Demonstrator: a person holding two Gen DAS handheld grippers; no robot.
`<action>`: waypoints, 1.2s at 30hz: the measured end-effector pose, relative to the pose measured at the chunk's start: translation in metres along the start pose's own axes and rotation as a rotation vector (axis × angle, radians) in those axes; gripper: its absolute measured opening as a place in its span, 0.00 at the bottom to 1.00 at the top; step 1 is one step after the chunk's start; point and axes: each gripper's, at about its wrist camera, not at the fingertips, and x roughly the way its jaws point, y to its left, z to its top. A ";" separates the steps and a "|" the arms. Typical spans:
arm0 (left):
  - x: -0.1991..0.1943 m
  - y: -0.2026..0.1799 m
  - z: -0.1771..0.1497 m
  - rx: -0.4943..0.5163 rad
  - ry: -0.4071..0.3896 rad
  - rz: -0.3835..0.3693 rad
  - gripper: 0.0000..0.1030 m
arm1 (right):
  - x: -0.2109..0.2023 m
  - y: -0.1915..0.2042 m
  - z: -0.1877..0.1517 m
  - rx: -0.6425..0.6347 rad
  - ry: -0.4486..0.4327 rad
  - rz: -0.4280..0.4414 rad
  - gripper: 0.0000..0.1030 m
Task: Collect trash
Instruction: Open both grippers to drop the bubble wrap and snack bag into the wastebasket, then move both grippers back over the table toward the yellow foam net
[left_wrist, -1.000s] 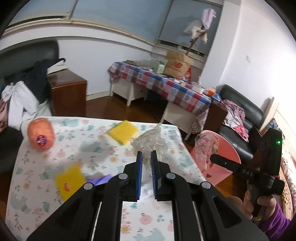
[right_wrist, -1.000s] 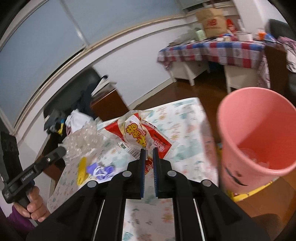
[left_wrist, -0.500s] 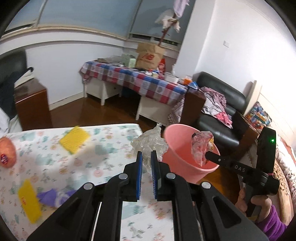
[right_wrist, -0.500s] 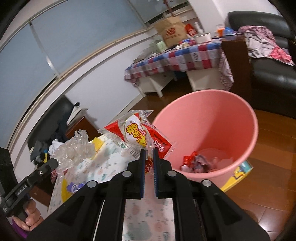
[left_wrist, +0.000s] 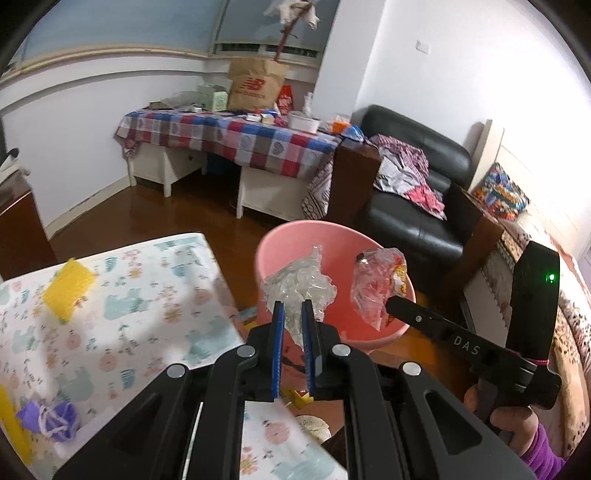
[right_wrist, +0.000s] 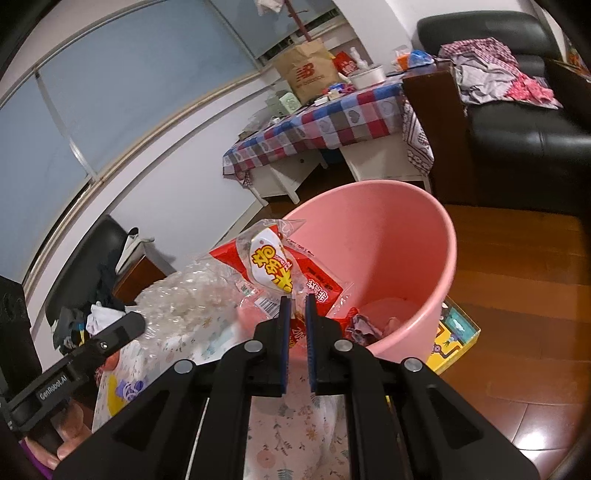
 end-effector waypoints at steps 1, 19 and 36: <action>0.006 -0.004 0.001 0.010 0.009 -0.001 0.09 | 0.001 -0.002 0.001 0.006 0.001 -0.001 0.08; 0.049 -0.031 -0.003 0.053 0.072 -0.004 0.38 | 0.016 -0.030 0.000 0.062 0.020 -0.029 0.18; 0.013 -0.010 -0.019 0.008 0.050 0.016 0.43 | 0.009 -0.008 -0.006 0.017 0.030 -0.013 0.32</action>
